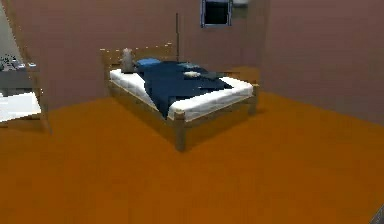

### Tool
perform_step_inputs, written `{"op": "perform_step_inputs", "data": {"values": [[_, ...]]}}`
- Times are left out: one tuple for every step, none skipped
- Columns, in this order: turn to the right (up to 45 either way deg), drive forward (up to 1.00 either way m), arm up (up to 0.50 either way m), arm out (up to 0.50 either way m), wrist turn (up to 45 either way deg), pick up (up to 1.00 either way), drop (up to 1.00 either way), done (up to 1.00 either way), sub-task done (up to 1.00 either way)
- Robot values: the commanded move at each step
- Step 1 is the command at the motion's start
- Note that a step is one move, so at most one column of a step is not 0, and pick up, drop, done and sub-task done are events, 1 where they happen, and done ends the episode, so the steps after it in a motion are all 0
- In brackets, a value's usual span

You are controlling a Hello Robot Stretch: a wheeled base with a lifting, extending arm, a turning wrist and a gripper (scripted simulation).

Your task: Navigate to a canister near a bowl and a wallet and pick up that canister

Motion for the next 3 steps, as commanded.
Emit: {"op": "perform_step_inputs", "data": {"values": [[-42.0, 0.00, 0.00, 0.00, 0.0, 0.00, 0.00, 0.00, 0.00], [0.0, 0.10, 0.00, 0.00, 0.0, 0.00, 0.00, 0.00, 0.00], [24.0, 0.00, 0.00, 0.00, 0.0, 0.00, 0.00, 0.00, 0.00]]}}
